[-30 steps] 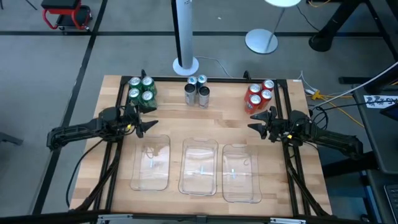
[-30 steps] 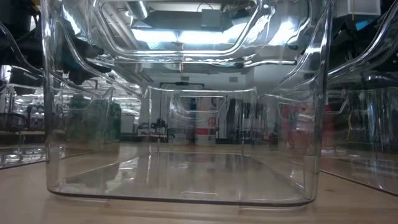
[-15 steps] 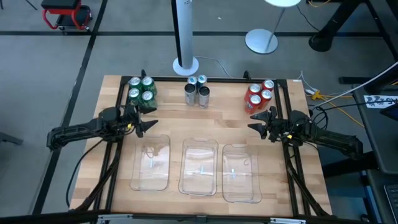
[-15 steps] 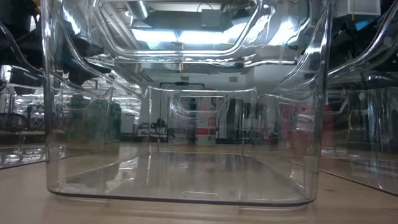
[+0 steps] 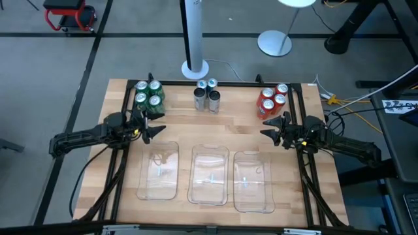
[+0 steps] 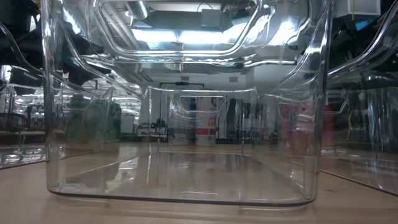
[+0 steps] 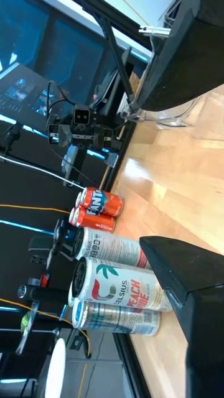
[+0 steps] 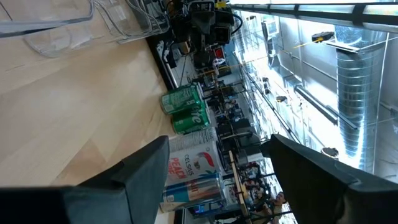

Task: Sort soda cans
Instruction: Put the bottom right green soda can into the left transparent bin

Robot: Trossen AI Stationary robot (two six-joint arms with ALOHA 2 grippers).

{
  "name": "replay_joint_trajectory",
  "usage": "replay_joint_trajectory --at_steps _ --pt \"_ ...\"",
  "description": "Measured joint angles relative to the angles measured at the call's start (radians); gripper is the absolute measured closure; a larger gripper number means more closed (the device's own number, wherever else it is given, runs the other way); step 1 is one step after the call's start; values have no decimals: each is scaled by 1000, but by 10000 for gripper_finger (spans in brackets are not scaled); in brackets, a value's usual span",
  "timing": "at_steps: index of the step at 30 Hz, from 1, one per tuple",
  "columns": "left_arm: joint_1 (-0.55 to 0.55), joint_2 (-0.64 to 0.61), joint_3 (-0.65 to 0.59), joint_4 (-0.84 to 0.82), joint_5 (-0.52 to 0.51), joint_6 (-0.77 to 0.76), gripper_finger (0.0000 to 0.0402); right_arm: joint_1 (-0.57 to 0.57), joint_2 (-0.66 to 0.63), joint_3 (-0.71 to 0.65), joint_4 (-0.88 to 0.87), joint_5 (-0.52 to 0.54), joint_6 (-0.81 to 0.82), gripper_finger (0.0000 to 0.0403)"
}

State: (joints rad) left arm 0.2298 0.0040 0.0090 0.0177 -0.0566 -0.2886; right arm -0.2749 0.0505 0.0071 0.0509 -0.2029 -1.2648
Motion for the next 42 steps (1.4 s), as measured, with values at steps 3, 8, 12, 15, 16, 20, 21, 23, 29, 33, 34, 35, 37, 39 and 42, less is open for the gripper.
replay_joint_trajectory --at_steps 3,8,12,15,16,20,21,23,29,33,34,35,37,39,42 --pt "0 0 0 0 -1 13 68 0 0 0 -1 10 0 125" --pt "0 0 0 1 -10 40 68 0 0 0 -1 10 0 125" --pt "-1 2 6 -4 -67 60 68 0 0 0 -1 10 0 125" --pt "-1 8 22 -17 -153 61 68 0 0 0 -2 30 0 125" --pt "-1 11 30 -17 -172 58 68 0 0 0 -2 38 -1 125" --pt "-1 49 77 -73 -235 10 68 0 0 3 -2 71 -1 125" --pt "-1 68 93 -102 -258 -3 68 0 0 5 -1 86 -1 125" --pt "-1 109 128 -154 -307 -29 68 0 0 8 -1 107 -1 125" --pt "0 257 254 -213 -367 -55 68 0 0 9 2 108 -7 125" --pt "0 357 353 -244 -438 -64 68 0 0 10 1 109 -23 125" --pt "0 381 378 -244 -454 -50 68 0 0 10 0 109 -23 125" --pt "1 405 403 -244 -465 -38 68 0 0 10 0 109 -23 125" --pt "10 453 452 -250 -467 -14 68 0 0 10 -1 109 -21 125" --pt "28 504 502 -276 -467 -7 68 0 0 10 -6 109 -19 125" --pt "62 572 578 -369 -467 -21 68 0 0 11 -18 109 -20 125"
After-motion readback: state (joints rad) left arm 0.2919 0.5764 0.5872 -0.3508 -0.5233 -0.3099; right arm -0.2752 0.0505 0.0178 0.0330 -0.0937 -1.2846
